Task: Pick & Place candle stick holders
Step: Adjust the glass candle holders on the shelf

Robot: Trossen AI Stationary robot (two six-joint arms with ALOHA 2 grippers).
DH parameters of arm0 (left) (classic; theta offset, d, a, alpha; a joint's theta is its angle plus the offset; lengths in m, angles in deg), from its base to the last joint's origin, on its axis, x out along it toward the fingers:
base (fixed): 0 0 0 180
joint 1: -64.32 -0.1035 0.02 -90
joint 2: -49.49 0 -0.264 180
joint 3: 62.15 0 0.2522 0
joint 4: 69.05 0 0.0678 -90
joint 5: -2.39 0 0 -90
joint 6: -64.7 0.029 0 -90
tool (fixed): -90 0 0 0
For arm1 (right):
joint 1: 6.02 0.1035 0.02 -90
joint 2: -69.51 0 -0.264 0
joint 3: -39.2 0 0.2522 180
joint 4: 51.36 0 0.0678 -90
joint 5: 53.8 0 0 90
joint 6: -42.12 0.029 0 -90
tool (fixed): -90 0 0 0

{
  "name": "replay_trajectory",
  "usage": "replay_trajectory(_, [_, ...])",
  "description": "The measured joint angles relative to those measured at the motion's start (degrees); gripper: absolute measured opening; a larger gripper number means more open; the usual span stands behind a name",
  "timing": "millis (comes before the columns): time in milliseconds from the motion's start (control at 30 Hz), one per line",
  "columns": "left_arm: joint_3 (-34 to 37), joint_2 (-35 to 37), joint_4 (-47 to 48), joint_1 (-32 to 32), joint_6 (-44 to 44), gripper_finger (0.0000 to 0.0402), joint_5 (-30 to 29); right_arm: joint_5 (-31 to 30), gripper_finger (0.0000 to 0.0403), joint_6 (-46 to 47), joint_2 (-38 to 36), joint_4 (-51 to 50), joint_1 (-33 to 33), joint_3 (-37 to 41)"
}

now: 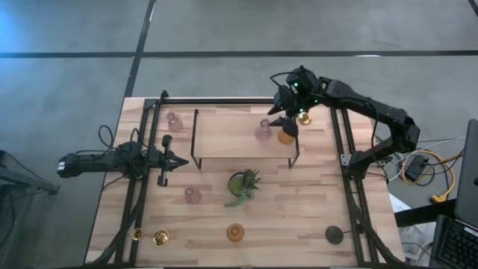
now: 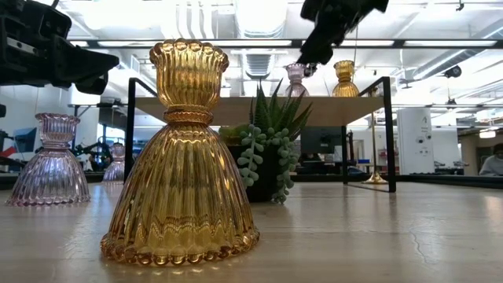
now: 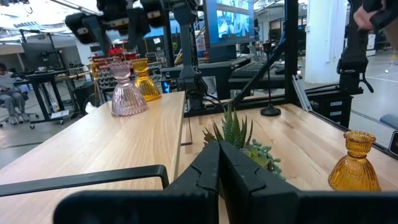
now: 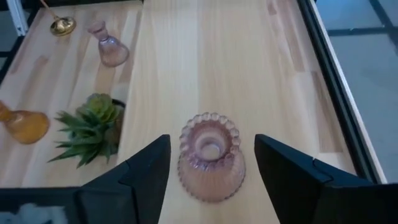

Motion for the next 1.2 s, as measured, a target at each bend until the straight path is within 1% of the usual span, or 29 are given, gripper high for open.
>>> replay_trajectory(167, [0.0, 0.0, 0.0, 0.0, 0.0, 0.0012, 0.0, -1.9, 0.0201, 2.0, -0.2, -13.2, 0.1, -7.5])
replay_trajectory(300, [0.0, 0.0, 0.0, 0.0, 0.0, 0.0012, 0.0, -2.5, 0.0166, 4.8, -0.6, -19.3, 0.2, -9.1])
replay_trajectory(500, [0.0, 0.0, 0.0, 0.0, 0.0, 0.0012, 0.0, -6.7, 0.0104, 5.2, -0.8, -21.6, 0.2, -8.3])
replay_trajectory(700, [0.0, 0.0, 0.0, 0.0, 0.0, 0.0012, 0.0, -6.8, 0.0060, 6.1, -0.8, -21.6, 0.3, -6.0])
replay_trajectory(833, [0.0, 0.0, 0.0, 0.0, 0.0, 0.0012, 0.0, -6.8, 0.0049, 6.8, -0.8, -21.6, 0.3, -5.0])
replay_trajectory(1200, [0.0, 0.0, 0.0, 0.0, 0.0, 0.0012, 0.0, -6.8, 0.0048, 6.6, -0.8, -23.0, 0.3, -4.9])
